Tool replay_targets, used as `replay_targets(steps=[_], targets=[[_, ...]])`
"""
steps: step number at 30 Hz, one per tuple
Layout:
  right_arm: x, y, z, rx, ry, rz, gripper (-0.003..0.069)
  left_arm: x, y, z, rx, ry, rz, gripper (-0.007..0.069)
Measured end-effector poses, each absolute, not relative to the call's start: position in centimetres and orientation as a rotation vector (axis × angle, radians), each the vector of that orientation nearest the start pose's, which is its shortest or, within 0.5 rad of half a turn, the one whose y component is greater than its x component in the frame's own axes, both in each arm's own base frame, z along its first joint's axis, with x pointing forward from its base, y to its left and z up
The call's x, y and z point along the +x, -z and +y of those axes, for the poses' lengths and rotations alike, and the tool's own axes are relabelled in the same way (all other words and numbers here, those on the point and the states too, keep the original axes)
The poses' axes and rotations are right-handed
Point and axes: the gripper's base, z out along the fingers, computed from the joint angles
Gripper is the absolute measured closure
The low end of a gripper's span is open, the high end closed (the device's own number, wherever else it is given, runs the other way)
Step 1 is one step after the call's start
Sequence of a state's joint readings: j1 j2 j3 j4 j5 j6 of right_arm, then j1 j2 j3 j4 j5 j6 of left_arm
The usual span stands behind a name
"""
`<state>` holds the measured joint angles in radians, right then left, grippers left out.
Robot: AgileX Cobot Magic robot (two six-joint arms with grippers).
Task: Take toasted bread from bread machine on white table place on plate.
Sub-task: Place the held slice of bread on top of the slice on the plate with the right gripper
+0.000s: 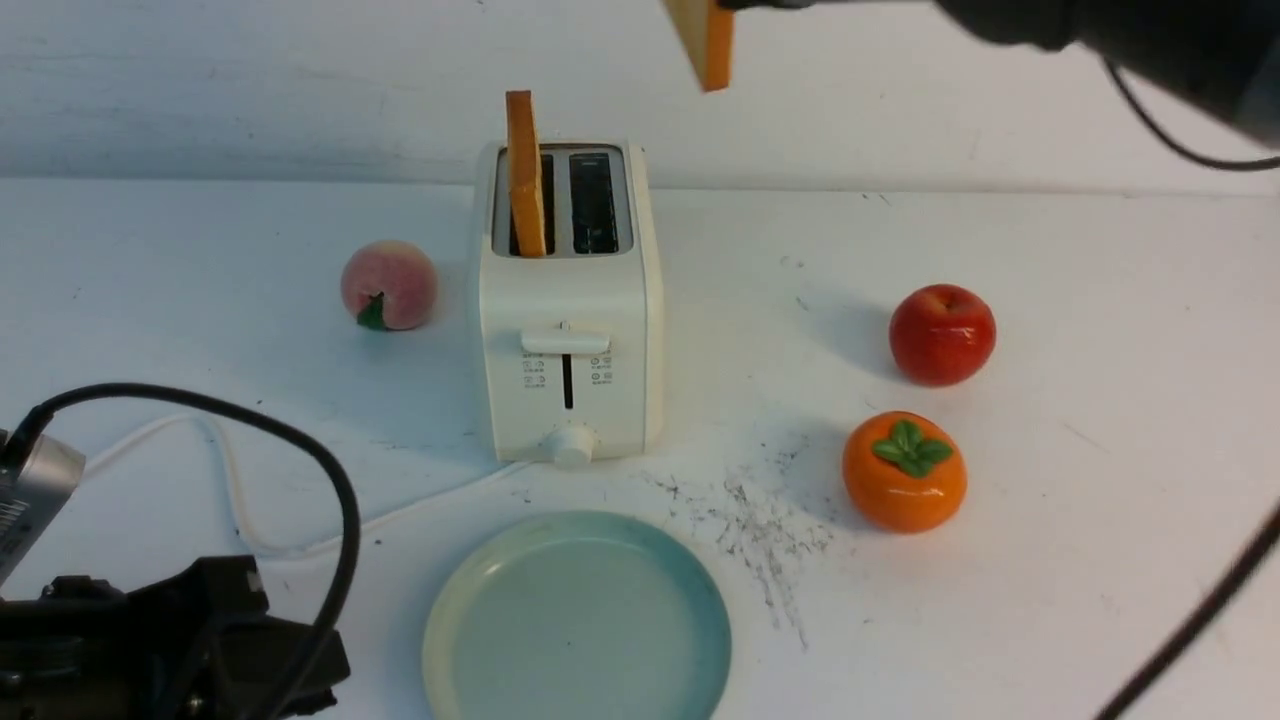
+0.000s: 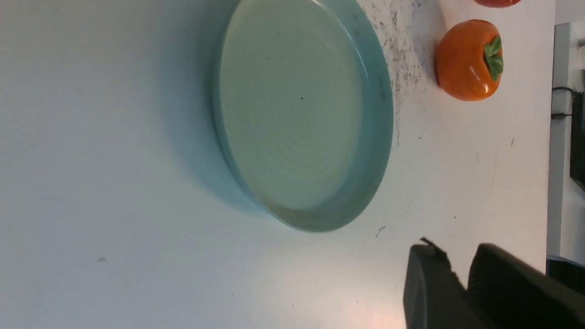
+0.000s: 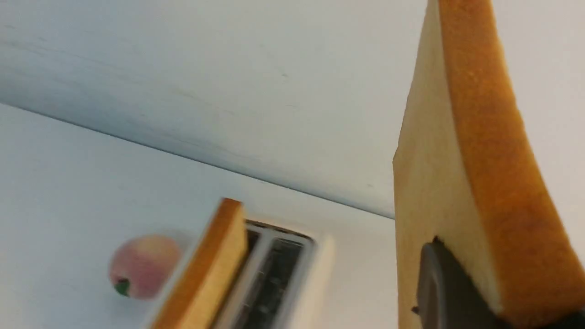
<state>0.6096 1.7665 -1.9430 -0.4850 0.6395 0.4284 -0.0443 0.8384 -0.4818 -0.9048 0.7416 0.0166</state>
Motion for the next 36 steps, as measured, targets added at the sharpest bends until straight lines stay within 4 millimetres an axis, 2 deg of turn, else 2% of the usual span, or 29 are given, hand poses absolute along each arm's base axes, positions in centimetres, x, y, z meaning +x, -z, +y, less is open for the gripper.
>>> replay_targets(steps=[1, 2, 3, 6, 7, 9, 12, 13, 16, 17, 18, 19, 20, 22, 26, 28, 31, 36], targets=[[35.1, -45.2, 21.2, -0.349, -0.153, 1.862, 0.0561, 14.0, -25.9, -5.5, -0.55, 1.026, 2.38, 0.0495], [34.1, -46.1, 20.3, -0.343, -0.114, 1.88, 0.0561, 13.9, -25.8, -5.4, -0.545, 1.02, 2.385, 0.0494], [32.8, -46.9, 18.8, -0.342, -0.037, 1.938, 0.0561, 13.9, -25.8, -5.4, -0.539, 1.015, 2.391, 0.0491], [29.6, -47.6, 15.7, -0.358, 0.135, 2.133, 0.0561, 13.9, -25.8, -5.4, -0.535, 1.01, 2.394, 0.0487], [29.5, -47.6, 15.6, -0.358, 0.142, 2.143, 0.0561, 13.9, -25.8, -5.4, -0.535, 1.01, 2.394, 0.0487], [27.9, -47.4, 14.5, -0.368, 0.15, 2.223, 0.0561, 13.9, -25.8, -5.4, -0.534, 1.006, 2.395, 0.0483], [25.8, -45.3, 14.4, -0.428, 0.037, 2.342, 0.0561, 13.9, -25.8, -5.4, -0.534, 0.999, 2.392, 0.048], [25.8, -45.3, 14.5, -0.429, 0.023, 2.347, 0.0561, 13.9, -25.8, -5.4, -0.534, 0.999, 2.392, 0.048], [23.9, -39.8, 15.8, -0.539, -0.192, 2.56, 0.0561, 14.0, -25.8, -5.3, -0.537, 0.994, 2.383, 0.0479], [23.8, -38.5, 16.3, -0.568, -0.263, 2.572, 0.0561, 14.0, -25.8, -5.3, -0.537, 0.992, 2.382, 0.0479], [23.7, -38.1, 16.4, -0.578, -0.275, 2.586, 0.0561, 14.0, -25.8, -5.3, -0.538, 0.991, 2.381, 0.0479], [23.7, -35.3, 17.7, -0.624, -0.426, 2.588, 0.0561, 14.0, -25.8, -5.3, -0.538, 0.991, 2.38, 0.0479], [23.6, -35.1, 17.9, -0.634, -0.463, 2.586, 0.0561, 14.0, -25.8, -5.3, -0.538, 0.991, 2.38, 0.0479], [23.9, -31.9, 19.6, -0.648, -0.666, 2.553, 0.0561, 14.1, -25.8, -5.3, -0.539, 0.99, 2.379, 0.0477], [24.9, -29.1, 22.0, -0.612, -0.916, 2.519, 0.0561, 14.1, -25.8, -5.3, -0.539, 0.99, 2.379, 0.047], [25.3, -28.5, 22.5, -0.607, -0.964, 2.51, 0.0561, 14.1, -25.8, -5.3, -0.539, 0.99, 2.379, 0.0469], [26.6, -26.2, 24.3, -0.585, -1.105, 2.485, 0.0561, 14.0, -25.8, -5.3, -0.538, 0.989, 2.379, 0.0463], [27.9, -22.9, 25.7, -0.549, -1.191, 2.505, 0.0561, 14.1, -25.8, -5.3, -0.539, 0.986, 2.377, 0.0461]])
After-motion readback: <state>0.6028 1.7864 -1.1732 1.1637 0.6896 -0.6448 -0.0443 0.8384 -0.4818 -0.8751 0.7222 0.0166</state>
